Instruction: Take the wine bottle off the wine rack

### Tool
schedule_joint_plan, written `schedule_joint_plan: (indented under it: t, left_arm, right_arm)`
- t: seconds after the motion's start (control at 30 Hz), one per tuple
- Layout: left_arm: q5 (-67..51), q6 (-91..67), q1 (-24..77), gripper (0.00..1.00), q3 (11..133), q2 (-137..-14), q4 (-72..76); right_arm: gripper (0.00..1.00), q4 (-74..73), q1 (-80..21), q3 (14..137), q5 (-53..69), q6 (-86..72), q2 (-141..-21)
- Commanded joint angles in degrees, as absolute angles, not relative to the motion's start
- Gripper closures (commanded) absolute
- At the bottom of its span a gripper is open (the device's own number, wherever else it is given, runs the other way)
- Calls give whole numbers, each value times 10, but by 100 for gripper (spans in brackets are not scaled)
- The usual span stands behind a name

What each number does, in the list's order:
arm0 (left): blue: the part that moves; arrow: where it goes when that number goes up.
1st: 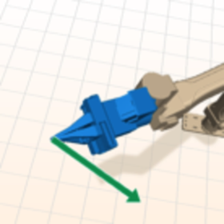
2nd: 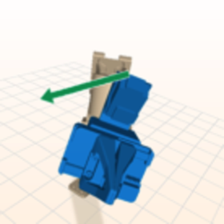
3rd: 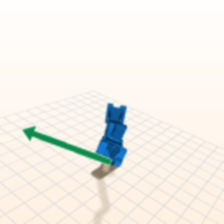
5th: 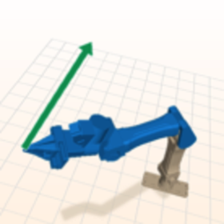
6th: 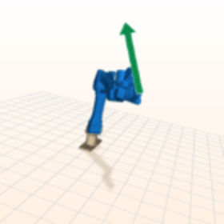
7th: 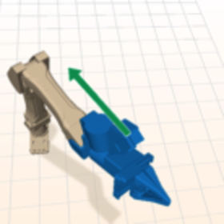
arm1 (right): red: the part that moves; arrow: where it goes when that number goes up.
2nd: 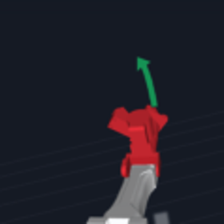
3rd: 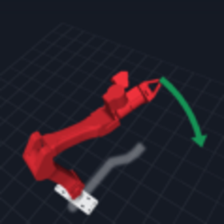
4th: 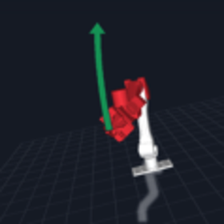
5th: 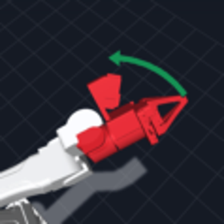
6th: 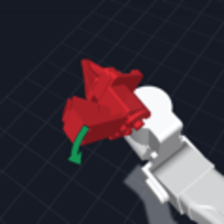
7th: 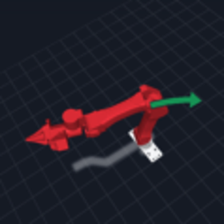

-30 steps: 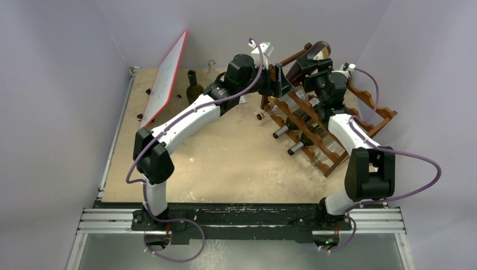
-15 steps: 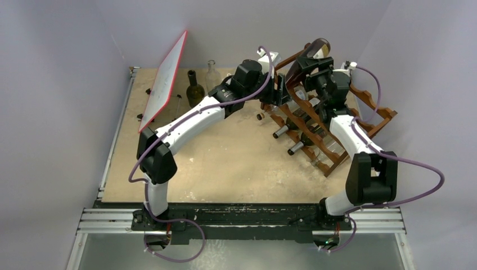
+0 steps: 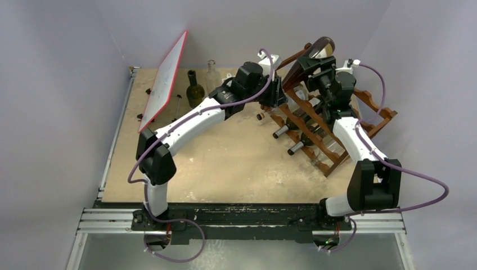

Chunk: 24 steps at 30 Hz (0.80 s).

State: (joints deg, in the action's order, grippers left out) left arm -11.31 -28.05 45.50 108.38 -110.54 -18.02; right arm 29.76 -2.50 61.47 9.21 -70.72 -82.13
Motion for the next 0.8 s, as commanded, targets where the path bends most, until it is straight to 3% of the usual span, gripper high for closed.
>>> schedule_joint_plan:
  t: [0.0, 0.07, 0.47, 0.77]
  left_arm:
    - [-74, -291, 449, 94, 1044, -1028, -160]
    - [-58, -295, 450, 100, 1007, -989, -157]
    - [1, -393, 451, 100, 771, -729, -133]
    - [38, -458, 452, 100, 664, -565, -226]
  right_arm:
    - [84, 499, -32, 703, 169, -712, -749]
    - [84, 486, -41, 708, 177, -708, -748]
    - [75, 412, -233, 738, 97, -634, -758]
    - [62, 384, -376, 706, 1, -624, -797]
